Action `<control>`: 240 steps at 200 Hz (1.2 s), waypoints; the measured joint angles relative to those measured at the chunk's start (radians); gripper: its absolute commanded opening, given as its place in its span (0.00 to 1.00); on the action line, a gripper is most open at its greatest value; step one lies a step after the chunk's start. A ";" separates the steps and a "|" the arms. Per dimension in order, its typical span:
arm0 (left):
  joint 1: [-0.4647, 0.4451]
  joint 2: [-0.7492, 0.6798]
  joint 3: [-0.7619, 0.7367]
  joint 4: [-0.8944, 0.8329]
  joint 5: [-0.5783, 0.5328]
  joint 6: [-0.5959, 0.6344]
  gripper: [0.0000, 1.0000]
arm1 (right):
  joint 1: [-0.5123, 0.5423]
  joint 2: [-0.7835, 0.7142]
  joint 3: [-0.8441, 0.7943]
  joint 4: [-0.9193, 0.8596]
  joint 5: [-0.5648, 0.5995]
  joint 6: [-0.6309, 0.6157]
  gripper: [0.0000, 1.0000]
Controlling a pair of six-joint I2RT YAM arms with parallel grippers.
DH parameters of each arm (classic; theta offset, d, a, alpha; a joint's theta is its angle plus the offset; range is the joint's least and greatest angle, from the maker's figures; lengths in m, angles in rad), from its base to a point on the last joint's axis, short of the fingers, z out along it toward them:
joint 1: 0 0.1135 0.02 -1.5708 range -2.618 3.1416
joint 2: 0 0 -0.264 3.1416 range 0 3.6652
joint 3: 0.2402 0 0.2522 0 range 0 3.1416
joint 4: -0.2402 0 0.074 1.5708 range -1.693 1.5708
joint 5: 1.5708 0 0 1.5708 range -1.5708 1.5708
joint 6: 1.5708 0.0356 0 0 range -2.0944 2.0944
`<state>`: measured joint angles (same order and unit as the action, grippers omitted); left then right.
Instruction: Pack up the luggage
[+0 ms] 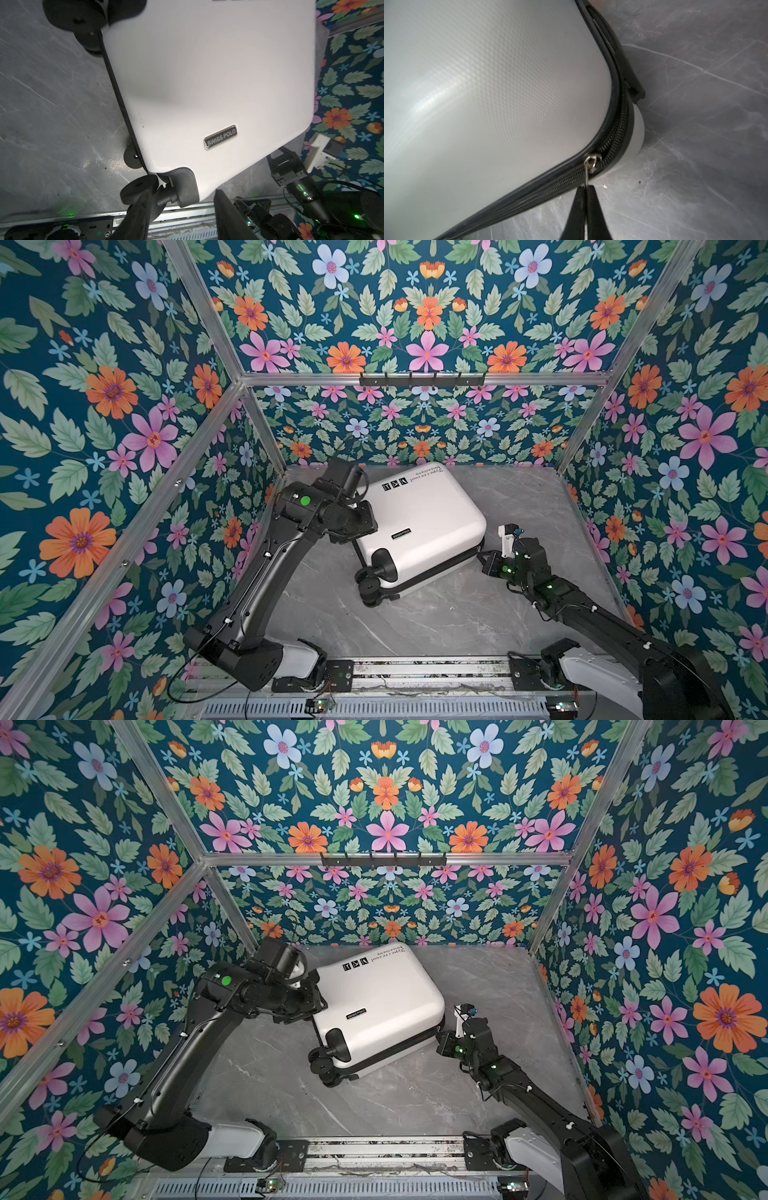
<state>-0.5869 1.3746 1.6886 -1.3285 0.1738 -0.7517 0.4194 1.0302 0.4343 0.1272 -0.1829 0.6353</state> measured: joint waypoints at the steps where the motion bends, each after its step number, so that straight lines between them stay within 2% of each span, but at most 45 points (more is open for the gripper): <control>1: -0.005 -0.002 -0.006 0.003 0.002 -0.003 0.52 | 0.003 0.000 0.000 0.000 0.003 0.002 0.00; 17: -0.085 -0.056 -0.152 0.067 0.068 -0.071 0.51 | 0.086 0.010 0.005 -0.011 0.077 0.034 0.00; 35: -0.117 -0.082 -0.266 0.121 0.100 -0.140 0.50 | 0.165 0.033 0.012 0.000 0.111 0.071 0.00; 73: -0.185 -0.064 -0.381 0.300 0.251 -0.167 0.49 | 0.267 0.090 0.039 0.035 0.154 0.147 0.00; 84: -0.187 -0.055 -0.401 0.315 0.259 -0.161 0.49 | 0.276 0.100 0.047 0.035 0.159 0.159 0.00; 126: -0.151 -0.025 -0.463 0.292 0.108 -0.080 0.49 | 0.285 0.051 0.009 0.058 0.178 0.201 0.00; 156: -0.031 -0.034 -0.509 0.317 -0.068 -0.048 0.50 | 0.280 -0.029 -0.057 0.095 0.221 0.230 0.00; 183: 0.053 -0.041 -0.525 0.340 -0.157 -0.034 0.50 | 0.284 -0.084 -0.102 0.082 0.265 0.255 0.00; 235: 0.098 -0.011 -0.475 0.303 -0.200 -0.008 0.52 | 0.282 -0.044 -0.099 0.093 0.266 0.273 0.00; 240: 0.111 -0.013 -0.474 0.299 -0.198 -0.005 0.52 | 0.282 -0.030 -0.092 0.100 0.260 0.272 0.06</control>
<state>-0.4763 1.3617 1.2148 -1.0294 -0.0242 -0.7570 0.7013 1.0004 0.3420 0.2276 0.0772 0.9070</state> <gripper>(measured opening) 0.515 0.050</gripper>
